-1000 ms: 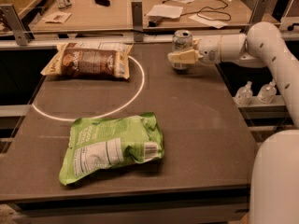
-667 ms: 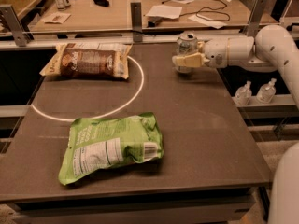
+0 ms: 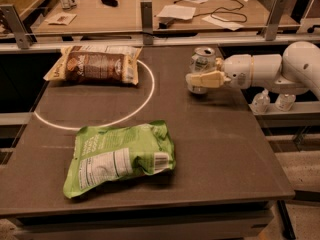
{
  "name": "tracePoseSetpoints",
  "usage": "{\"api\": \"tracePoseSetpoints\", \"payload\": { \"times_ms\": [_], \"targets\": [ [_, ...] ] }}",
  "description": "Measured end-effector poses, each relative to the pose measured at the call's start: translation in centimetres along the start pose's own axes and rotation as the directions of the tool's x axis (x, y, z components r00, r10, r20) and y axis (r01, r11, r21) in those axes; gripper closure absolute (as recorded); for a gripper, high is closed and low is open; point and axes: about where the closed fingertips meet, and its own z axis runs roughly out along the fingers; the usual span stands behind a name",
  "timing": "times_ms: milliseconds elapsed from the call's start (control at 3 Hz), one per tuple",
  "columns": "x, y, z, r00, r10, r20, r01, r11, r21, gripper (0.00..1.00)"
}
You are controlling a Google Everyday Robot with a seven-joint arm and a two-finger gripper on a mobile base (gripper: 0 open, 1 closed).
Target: Move 7up can near green rice chip bag
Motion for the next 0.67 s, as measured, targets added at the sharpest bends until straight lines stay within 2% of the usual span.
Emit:
{"api": "tracePoseSetpoints", "payload": {
  "times_ms": [333, 667],
  "targets": [
    [0.1, 2.9, -0.2, 1.000, 0.012, -0.007, -0.012, 0.9988, -0.047, 1.00],
    [-0.5, 5.6, -0.6, 1.000, -0.014, -0.017, 0.012, 0.9942, -0.107, 1.00]
  ]
}}
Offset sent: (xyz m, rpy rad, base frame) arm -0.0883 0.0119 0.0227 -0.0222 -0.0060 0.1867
